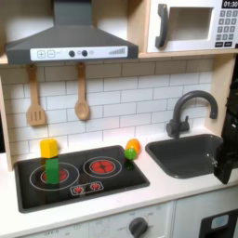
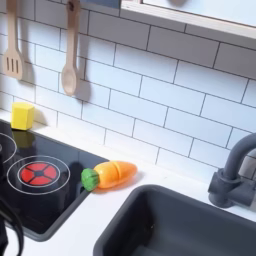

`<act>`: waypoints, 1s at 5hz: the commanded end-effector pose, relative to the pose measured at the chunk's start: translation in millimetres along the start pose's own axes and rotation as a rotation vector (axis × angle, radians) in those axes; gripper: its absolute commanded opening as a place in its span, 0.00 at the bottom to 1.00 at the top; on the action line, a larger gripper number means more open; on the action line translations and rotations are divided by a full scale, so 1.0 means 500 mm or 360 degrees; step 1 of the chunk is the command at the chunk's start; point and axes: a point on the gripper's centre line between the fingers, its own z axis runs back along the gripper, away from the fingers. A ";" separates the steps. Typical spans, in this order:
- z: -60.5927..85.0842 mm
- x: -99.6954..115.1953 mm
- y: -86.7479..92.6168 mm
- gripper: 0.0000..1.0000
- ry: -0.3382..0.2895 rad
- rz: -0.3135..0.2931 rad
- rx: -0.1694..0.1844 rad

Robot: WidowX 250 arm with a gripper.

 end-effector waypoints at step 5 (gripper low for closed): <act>-0.045 0.090 0.044 1.00 -0.0005 0.0169 0.0012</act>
